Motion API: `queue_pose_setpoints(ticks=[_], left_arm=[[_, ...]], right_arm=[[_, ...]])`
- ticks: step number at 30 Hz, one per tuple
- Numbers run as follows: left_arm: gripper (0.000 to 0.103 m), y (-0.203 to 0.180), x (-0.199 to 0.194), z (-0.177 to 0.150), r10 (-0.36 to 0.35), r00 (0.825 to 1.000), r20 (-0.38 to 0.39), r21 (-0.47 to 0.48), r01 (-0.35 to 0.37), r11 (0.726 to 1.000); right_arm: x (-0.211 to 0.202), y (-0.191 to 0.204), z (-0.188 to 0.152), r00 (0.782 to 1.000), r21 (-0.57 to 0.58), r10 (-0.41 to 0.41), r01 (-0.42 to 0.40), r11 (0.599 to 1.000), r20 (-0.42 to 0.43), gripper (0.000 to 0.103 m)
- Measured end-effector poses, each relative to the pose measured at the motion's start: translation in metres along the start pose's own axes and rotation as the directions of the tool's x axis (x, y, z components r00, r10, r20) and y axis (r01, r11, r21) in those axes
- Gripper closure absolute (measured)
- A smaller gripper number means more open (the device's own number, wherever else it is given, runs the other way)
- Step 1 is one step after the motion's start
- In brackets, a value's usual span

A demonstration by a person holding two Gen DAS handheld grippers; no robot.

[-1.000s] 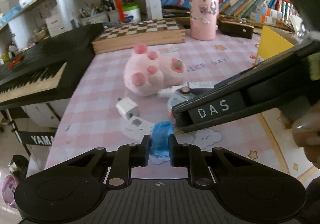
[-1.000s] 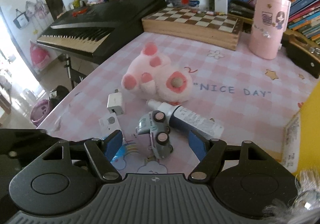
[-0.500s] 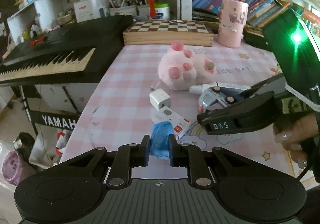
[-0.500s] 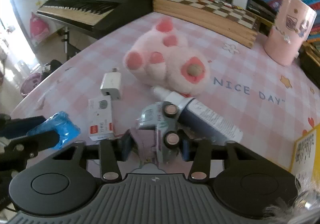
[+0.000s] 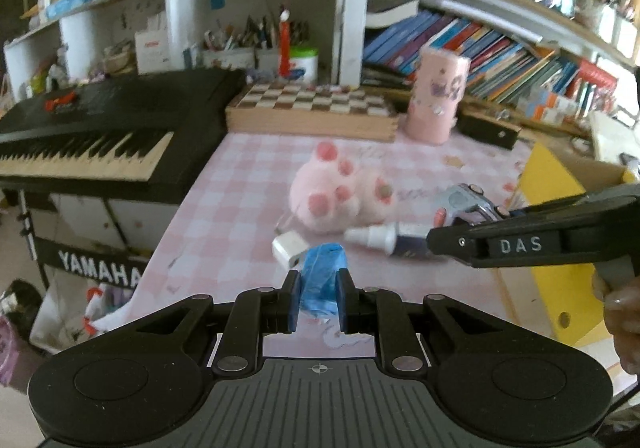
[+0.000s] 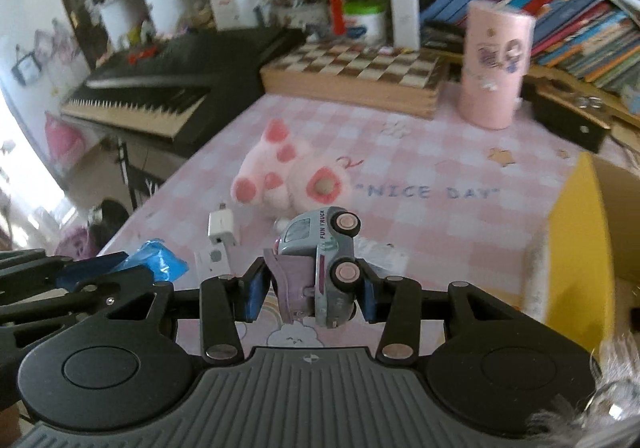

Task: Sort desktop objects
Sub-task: 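Lift the blue bag and grey car and carry both toward the yellow box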

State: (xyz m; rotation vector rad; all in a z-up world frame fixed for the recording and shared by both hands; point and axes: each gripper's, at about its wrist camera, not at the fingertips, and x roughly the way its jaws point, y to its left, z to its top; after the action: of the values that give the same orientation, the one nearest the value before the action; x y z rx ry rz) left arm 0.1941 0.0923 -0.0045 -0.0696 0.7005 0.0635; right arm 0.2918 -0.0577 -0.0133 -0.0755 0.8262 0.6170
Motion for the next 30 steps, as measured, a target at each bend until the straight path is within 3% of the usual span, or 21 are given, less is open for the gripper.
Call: queue_pose_setpoints(ticks=[13,30], left_arm=[[0.086,-0.012,-0.034,-0.015,-0.071,0.996,0.054,0.060,0.067,0.996],[0.087,0.004,-0.082,-0.044,-0.130,0.987,0.090,0.053,0.126,0.991]], right_arm=[[-0.044,0.027,-0.042,0.999,-0.021,-0.044,0.044,0.999,0.008,0.061],[-0.078,0.061,-0.082,0.994,0.032,-0.109,0.109,0.994,0.021,0.061]])
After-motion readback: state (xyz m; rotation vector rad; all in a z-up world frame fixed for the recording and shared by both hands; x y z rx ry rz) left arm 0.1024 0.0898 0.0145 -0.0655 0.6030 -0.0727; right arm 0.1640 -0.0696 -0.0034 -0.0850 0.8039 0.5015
